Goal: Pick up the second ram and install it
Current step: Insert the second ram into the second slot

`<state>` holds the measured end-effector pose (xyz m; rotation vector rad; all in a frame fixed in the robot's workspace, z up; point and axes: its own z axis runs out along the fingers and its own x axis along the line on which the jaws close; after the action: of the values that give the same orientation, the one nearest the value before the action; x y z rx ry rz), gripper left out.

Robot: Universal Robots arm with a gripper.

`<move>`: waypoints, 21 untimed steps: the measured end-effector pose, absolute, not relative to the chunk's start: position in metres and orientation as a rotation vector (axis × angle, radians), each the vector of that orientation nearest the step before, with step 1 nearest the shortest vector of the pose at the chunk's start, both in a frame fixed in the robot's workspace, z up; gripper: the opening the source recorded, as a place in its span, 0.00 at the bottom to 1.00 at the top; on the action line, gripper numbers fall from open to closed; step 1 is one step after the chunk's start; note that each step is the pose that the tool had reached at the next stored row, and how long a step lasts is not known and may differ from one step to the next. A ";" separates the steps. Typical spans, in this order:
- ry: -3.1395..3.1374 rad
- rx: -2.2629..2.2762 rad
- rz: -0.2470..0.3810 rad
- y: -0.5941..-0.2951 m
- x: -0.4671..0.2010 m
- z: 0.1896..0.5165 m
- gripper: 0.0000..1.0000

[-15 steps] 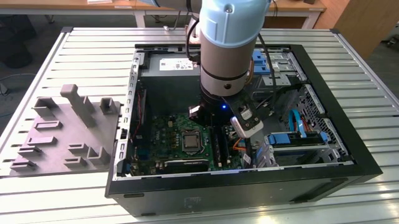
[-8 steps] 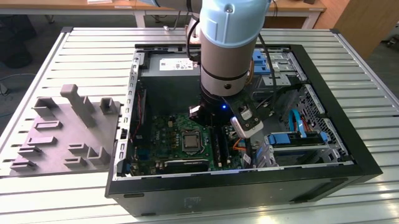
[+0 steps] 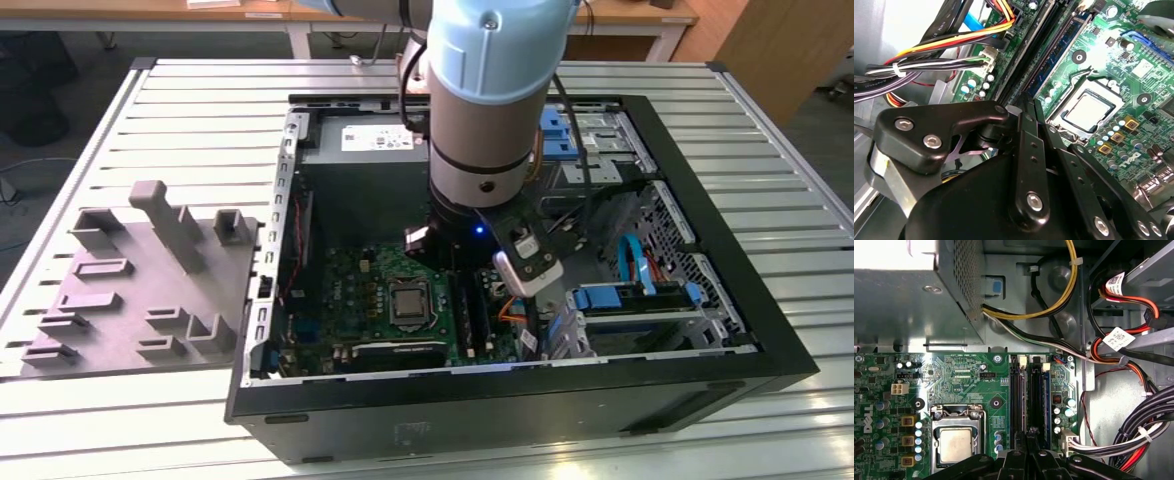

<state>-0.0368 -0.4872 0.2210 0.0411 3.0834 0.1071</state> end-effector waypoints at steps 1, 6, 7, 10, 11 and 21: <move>3.083 0.041 0.107 -0.487 -0.037 0.221 0.13; 3.083 0.043 0.107 -0.487 -0.037 0.219 0.13; 3.083 0.042 0.107 -0.487 -0.037 0.219 0.13; 3.083 0.043 0.107 -0.487 -0.037 0.219 0.13; 3.083 0.043 0.108 -0.487 -0.037 0.218 0.13; 3.083 0.043 0.107 -0.487 -0.037 0.215 0.13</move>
<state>-0.0368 -0.4872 0.2153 0.0425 3.0833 0.1071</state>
